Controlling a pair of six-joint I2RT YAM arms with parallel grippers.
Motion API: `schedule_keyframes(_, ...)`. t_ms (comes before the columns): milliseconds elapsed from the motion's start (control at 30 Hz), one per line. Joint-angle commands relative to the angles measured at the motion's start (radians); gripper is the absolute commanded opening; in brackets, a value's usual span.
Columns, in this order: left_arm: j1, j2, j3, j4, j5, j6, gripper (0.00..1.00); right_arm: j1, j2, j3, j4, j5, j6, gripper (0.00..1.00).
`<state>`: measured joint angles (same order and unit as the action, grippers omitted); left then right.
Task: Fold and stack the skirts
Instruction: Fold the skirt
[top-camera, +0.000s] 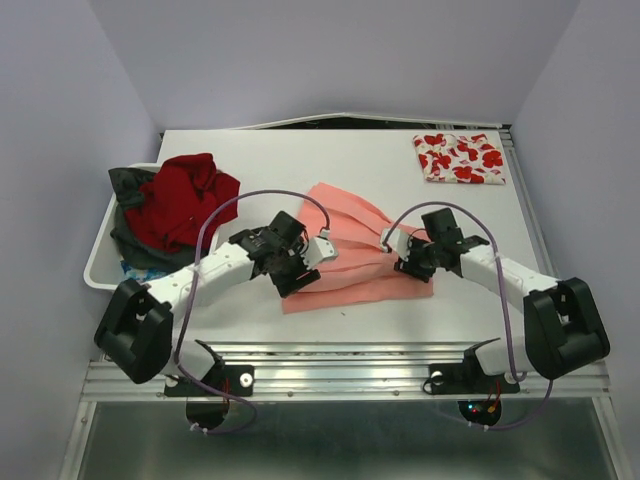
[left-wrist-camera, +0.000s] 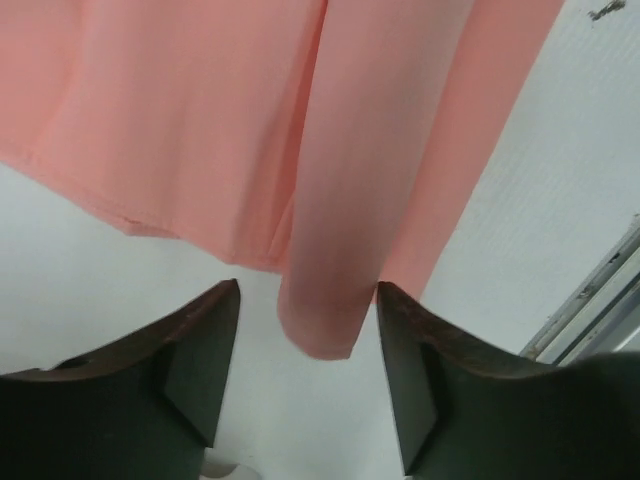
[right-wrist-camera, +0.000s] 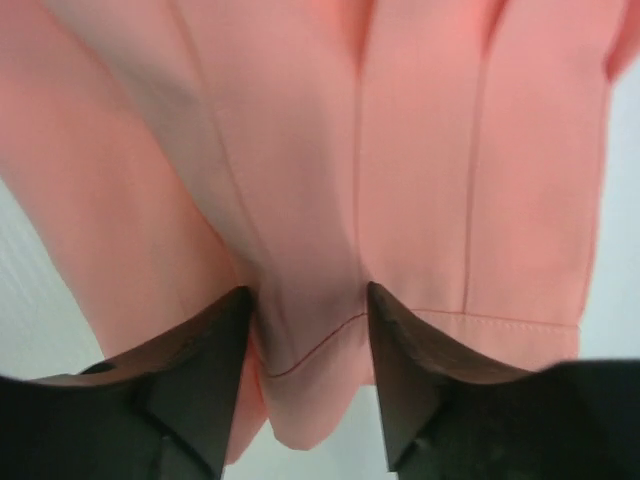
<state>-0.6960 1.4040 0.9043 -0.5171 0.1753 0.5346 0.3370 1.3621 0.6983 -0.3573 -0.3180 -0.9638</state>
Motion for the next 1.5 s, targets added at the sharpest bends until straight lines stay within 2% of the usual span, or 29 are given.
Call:
schedule_keyframes(0,0.001,-0.172,0.025,0.006,0.016,0.033,0.8,0.0,-0.041,0.141,-0.052,0.057,0.14,0.6)
schedule_keyframes(33,0.001,-0.213,0.028,0.002,0.018,0.039,0.85,0.0,-0.053,0.165,-0.064,0.057,0.163,0.64)
schedule_keyframes(67,0.001,-0.224,0.03,-0.01,0.021,0.041,0.85,0.0,-0.066,0.217,-0.072,0.054,0.201,0.74)
schedule_keyframes(200,0.0,-0.201,0.03,-0.035,0.029,0.035,0.84,-0.013,-0.043,0.403,-0.135,0.014,0.299,0.78)
schedule_keyframes(300,-0.011,-0.157,0.01,-0.002,0.047,0.01,0.75,-0.049,0.049,0.537,-0.175,-0.019,0.341,0.78)
schedule_keyframes(333,-0.029,-0.127,0.008,0.02,0.04,-0.01,0.69,-0.061,0.108,0.561,-0.181,-0.016,0.343,0.77)
schedule_keyframes(433,-0.056,-0.057,-0.004,0.052,0.007,-0.03,0.61,-0.061,0.219,0.635,-0.187,0.057,0.344,0.72)
schedule_keyframes(467,-0.068,-0.037,-0.005,0.061,-0.016,-0.028,0.59,-0.07,0.301,0.653,-0.19,0.074,0.346,0.7)
schedule_keyframes(633,-0.073,0.087,-0.019,0.072,-0.071,-0.03,0.43,-0.133,0.527,0.769,-0.268,0.137,0.349,0.59)
schedule_keyframes(767,-0.056,0.179,-0.002,0.078,-0.112,-0.022,0.33,-0.144,0.554,0.736,-0.292,0.142,0.327,0.51)
schedule_keyframes(833,-0.011,0.237,0.027,0.084,-0.112,-0.004,0.26,-0.144,0.543,0.701,-0.293,0.139,0.326,0.49)
schedule_keyframes(900,0.051,0.3,0.076,0.115,-0.144,0.01,0.23,-0.144,0.523,0.643,-0.307,0.125,0.32,0.45)
schedule_keyframes(1033,0.183,0.418,0.241,0.129,-0.158,0.05,0.22,-0.144,0.468,0.537,-0.33,0.108,0.333,0.43)
schedule_keyframes(1100,0.219,0.461,0.319,0.138,-0.165,0.065,0.22,-0.144,0.441,0.5,-0.342,0.09,0.35,0.43)
schedule_keyframes(1200,0.243,0.579,0.534,0.155,-0.203,0.076,0.22,-0.144,0.398,0.445,-0.382,0.008,0.405,0.42)
schedule_keyframes(1267,0.243,0.621,0.626,0.146,-0.203,0.065,0.27,-0.113,0.384,0.428,-0.396,-0.053,0.454,0.42)
schedule_keyframes(1300,0.245,0.634,0.709,0.144,-0.203,0.044,0.32,-0.101,0.37,0.42,-0.396,-0.067,0.474,0.42)
schedule_keyframes(1367,0.248,0.645,0.772,0.132,-0.191,0.022,0.42,-0.073,0.356,0.409,-0.378,-0.095,0.555,0.43)
schedule_keyframes(1433,0.263,0.583,0.798,0.138,-0.174,-0.034,0.48,-0.064,0.339,0.428,-0.359,-0.08,0.627,0.45)
schedule_keyframes(1467,0.271,0.546,0.792,0.138,-0.108,-0.059,0.49,-0.064,0.333,0.464,-0.352,-0.041,0.693,0.42)
